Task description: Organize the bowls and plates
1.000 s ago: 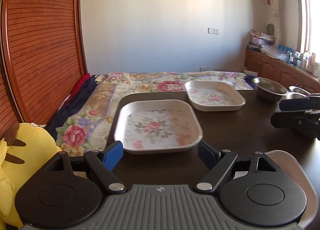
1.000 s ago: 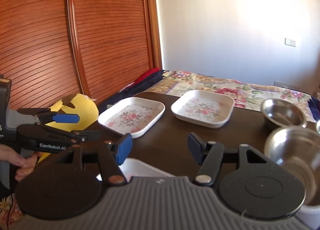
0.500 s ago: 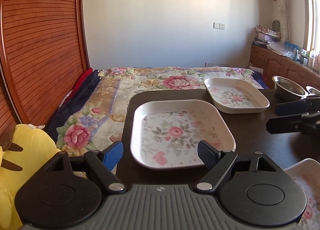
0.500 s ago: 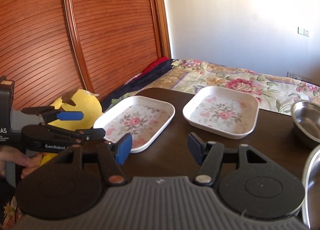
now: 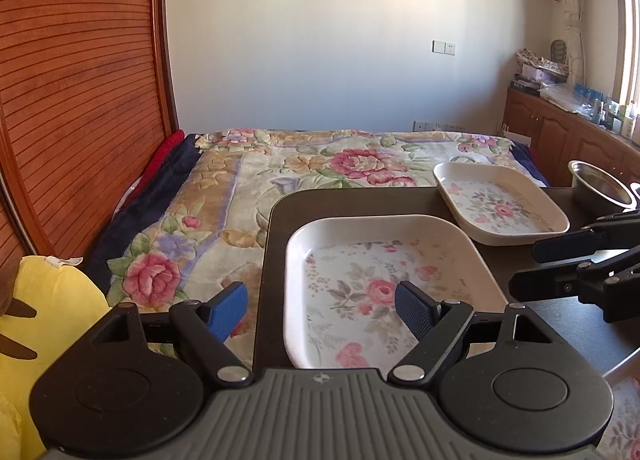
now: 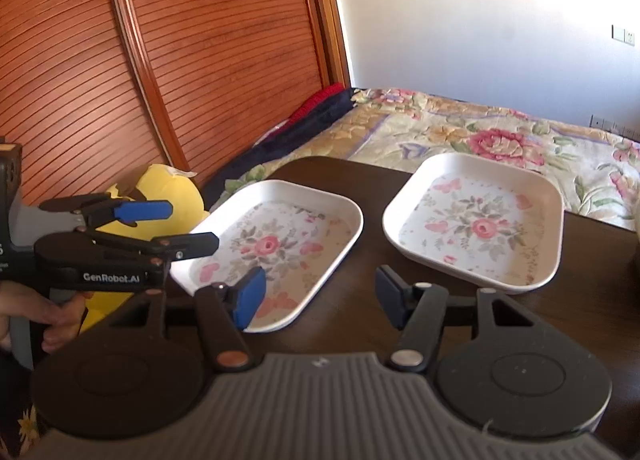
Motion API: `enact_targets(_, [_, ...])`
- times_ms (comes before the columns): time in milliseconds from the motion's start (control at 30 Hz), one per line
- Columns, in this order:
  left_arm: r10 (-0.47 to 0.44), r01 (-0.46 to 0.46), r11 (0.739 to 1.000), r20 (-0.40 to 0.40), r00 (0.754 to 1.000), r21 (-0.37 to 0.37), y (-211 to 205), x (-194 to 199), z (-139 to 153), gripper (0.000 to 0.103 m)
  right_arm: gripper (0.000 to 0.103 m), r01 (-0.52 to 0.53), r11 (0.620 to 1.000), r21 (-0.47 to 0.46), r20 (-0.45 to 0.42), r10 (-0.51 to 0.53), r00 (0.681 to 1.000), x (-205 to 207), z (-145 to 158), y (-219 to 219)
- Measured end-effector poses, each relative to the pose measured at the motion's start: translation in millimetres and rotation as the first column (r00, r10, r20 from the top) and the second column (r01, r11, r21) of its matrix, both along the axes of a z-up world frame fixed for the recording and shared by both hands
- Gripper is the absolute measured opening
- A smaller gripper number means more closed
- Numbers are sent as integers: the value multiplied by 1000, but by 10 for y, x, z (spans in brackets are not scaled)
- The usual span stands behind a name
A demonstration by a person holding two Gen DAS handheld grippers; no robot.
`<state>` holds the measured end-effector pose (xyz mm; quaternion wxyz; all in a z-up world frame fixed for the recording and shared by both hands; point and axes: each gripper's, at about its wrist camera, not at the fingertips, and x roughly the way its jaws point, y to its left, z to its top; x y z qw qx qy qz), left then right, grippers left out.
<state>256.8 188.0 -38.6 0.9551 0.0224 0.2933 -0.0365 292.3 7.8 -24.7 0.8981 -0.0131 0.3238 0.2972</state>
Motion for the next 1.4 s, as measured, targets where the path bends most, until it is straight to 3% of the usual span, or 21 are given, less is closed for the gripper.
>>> enact_targets(400, [4,-4,1000,-23,1000,-5,61,159,-108,76,57,-5,1000,-10,-67,5,998,201,-144,135])
enact_targets(600, [8,-9,1000,-42,999,-25,99,194,-154,53,49,-13,1000,-21,-91,11,996,248,-189,182])
enact_targets(867, [16,-18,999,-53,998,-32,141,220,-194,38,37,-22,999,-28,-111,19,994,287,-229,235])
enact_targets(967, [8,-11,999,-59,998,-51,157,222,-195,23,35,-27,999,-32,-112,23,993,290,-228,254])
enact_targets(1400, [19,-23,998,-68,998,-66,127,105,-97,22,25,-27,1000,-9,-135,26,991,326,-210,207])
